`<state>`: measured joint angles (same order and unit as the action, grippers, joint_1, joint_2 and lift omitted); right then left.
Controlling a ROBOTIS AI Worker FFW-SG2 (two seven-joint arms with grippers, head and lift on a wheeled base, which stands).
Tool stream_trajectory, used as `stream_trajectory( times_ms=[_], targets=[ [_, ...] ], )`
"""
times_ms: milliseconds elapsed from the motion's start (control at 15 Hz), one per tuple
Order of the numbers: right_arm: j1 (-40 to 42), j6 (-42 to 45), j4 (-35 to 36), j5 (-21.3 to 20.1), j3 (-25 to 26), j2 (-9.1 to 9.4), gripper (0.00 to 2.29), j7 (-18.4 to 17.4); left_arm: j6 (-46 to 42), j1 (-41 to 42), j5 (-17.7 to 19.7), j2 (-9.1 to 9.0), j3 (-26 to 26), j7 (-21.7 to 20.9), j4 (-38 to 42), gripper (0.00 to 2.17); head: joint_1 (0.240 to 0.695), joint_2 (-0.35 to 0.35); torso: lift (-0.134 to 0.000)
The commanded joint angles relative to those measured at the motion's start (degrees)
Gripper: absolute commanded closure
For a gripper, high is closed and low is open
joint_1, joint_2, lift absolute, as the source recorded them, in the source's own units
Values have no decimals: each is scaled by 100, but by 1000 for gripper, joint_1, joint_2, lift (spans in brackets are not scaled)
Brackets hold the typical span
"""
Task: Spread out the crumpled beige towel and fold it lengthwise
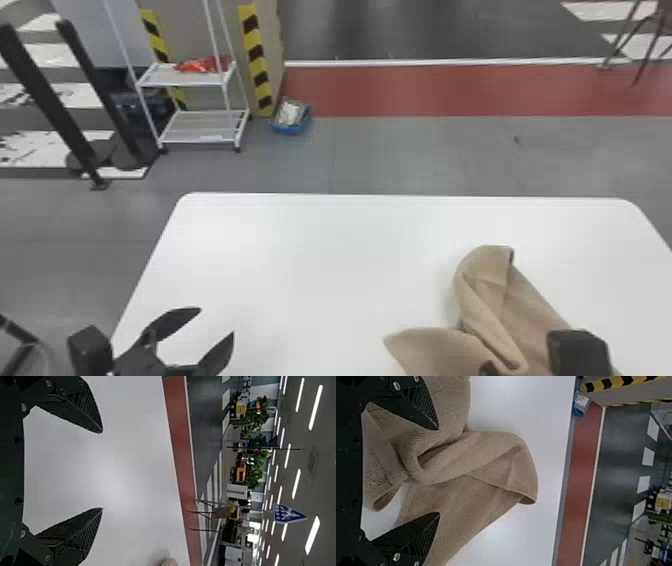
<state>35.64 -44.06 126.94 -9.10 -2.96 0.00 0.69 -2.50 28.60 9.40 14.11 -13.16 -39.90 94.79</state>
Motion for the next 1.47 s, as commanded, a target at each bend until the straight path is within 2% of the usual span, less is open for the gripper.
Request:
stream_trajectory(
  times_ms=[0,267,333,400,467,533,800,1067,1133,1267,1333,1400],
  targets=[
    [154,-477,147,-294,94,5,151,450,0,-3,0,-5,-12,8,-22,208,695,89,0],
    [198,-495,41,-391,393,5,228,1013,0,6,-18,-31,-3,8,-31,208,695,84,0],
    [145,-477,-38,-391,419,5,394,1118,0,6,-26,-40,15,17,-22,208,695,79,0],
    [110,-460,-91,-391,419,5,721,1250,0,-3,-35,-49,24,17,-22,208,695,76,0],
    [66,-407,-135,-356,410,5,1443,1311,0,6,-35,-58,32,17,-22,208,695,73,0],
    [13,-407,-179,-294,401,5,1929,1311,0,14,-35,-58,15,17,-22,208,695,75,0],
    [-75,-284,-258,-136,331,5,2135,1399,0,50,-35,-58,-20,17,-13,208,695,91,0],
    [-75,630,-249,356,67,5,2165,1672,0,58,-35,-58,-20,17,-13,208,695,143,0],
    [-75,1035,-258,637,24,5,2165,1786,0,58,-35,-58,-20,17,-4,208,695,161,0],
    [-101,1931,-293,1464,24,5,2165,1988,0,58,-35,-49,-29,8,4,208,695,223,0],
    [-180,2335,-407,1666,-29,5,2162,1988,0,58,-35,-49,-38,8,4,208,695,242,0],
    [-347,2406,-609,1657,-135,5,2162,1953,0,58,-35,-40,-47,8,13,208,695,254,0]
  ],
)
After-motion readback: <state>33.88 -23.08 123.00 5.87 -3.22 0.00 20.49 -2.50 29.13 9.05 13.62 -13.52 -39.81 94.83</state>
